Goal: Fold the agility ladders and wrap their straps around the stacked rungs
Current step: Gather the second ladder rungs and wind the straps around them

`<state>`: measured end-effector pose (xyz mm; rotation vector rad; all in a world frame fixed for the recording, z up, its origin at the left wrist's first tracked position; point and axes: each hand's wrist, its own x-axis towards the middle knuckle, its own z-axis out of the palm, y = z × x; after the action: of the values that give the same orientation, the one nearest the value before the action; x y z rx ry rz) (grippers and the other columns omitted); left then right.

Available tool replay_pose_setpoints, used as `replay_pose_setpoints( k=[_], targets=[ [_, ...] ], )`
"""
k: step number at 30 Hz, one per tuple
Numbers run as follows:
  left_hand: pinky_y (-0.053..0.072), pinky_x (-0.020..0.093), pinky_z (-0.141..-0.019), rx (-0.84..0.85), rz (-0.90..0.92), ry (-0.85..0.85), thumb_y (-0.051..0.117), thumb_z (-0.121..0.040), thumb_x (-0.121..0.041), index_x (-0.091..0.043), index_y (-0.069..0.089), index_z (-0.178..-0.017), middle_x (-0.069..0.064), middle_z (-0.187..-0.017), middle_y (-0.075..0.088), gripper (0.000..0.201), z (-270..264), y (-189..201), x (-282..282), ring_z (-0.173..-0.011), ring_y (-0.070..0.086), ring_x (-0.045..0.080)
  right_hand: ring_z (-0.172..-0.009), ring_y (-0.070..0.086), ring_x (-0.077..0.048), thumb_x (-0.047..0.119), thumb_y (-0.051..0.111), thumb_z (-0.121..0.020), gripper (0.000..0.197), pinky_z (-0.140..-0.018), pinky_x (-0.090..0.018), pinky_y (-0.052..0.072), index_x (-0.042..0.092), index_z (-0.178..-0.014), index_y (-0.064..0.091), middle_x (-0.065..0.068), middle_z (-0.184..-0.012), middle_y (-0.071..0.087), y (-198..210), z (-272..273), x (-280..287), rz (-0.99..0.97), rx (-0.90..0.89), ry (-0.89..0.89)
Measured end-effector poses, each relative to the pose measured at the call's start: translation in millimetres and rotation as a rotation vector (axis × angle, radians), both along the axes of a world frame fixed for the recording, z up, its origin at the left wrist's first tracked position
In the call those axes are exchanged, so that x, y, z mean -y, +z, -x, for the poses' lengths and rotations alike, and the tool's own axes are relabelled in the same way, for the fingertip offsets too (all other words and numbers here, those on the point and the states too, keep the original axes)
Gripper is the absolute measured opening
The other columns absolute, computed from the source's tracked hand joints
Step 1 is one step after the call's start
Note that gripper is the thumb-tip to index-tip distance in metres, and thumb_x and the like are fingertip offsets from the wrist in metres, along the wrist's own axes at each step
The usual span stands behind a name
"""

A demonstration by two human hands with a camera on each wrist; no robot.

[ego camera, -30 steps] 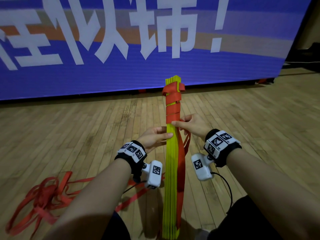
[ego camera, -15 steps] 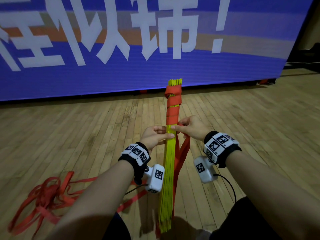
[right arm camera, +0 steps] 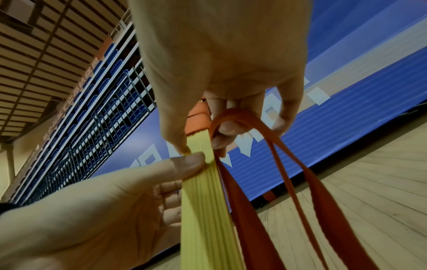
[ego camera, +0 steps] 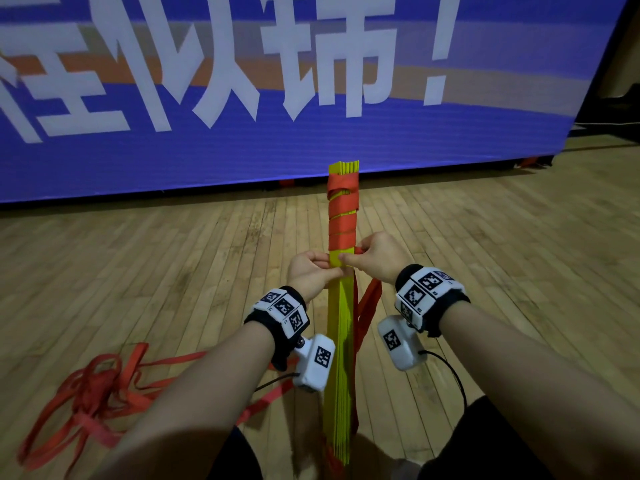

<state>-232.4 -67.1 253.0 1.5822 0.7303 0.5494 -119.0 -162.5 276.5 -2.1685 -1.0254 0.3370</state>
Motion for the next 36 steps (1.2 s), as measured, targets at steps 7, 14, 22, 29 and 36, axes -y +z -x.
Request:
replay_pose_setpoints(
  k=[7,14,22,29,36],
  targets=[
    [0.051,0.023,-0.059,-0.025,-0.047,0.027,0.085,-0.067,-0.011,-0.016,0.056,-0.083,0.0,-0.077,0.059,0.033,-6,-2,-1,-0.068,0.061,0.011,-0.05,0.044,-0.015,0.051,0.068,-0.079,0.046,-0.052,-0.029,0.034,0.018,-0.053,0.05,0.003,-0.049,0.043,2,1,-1,0.009,0.052,-0.015],
    [0.058,0.024,-0.068,0.05,0.148,-0.164,0.07,-0.082,-0.002,-0.003,0.056,-0.103,0.009,-0.098,0.065,0.025,0,6,-10,-0.082,0.066,0.013,-0.057,0.049,-0.016,0.042,0.068,-0.082,0.037,-0.06,-0.031,0.04,0.012,-0.063,0.059,-0.005,-0.06,0.053,2,-12,3,-0.091,-0.108,0.007],
    [0.053,0.013,-0.068,0.044,0.161,-0.242,0.064,-0.087,0.0,-0.003,0.06,-0.113,0.002,-0.096,0.068,0.026,3,4,-13,-0.083,0.066,0.007,-0.057,0.05,-0.012,0.037,0.067,-0.084,0.038,-0.061,-0.027,0.041,-0.001,-0.079,0.068,-0.007,-0.069,0.059,3,-13,7,-0.13,-0.189,0.079],
    [0.058,0.027,-0.074,0.078,0.163,-0.153,0.071,-0.081,-0.001,-0.003,0.06,-0.104,0.008,-0.094,0.068,0.025,5,3,-10,-0.083,0.067,0.016,-0.042,0.05,0.001,0.028,0.063,-0.09,0.027,-0.046,-0.012,0.038,0.015,-0.066,0.063,0.009,-0.058,0.061,4,-12,10,-0.157,-0.171,0.114],
    [0.055,0.021,-0.06,0.1,0.081,-0.04,0.076,-0.076,0.001,-0.011,0.057,-0.086,0.002,-0.08,0.059,0.025,3,4,-7,-0.07,0.064,0.011,-0.048,0.052,-0.003,0.038,0.067,-0.086,0.032,-0.055,-0.024,0.041,0.013,-0.066,0.064,0.009,-0.053,0.058,5,-7,7,-0.053,-0.025,0.099]
  ],
)
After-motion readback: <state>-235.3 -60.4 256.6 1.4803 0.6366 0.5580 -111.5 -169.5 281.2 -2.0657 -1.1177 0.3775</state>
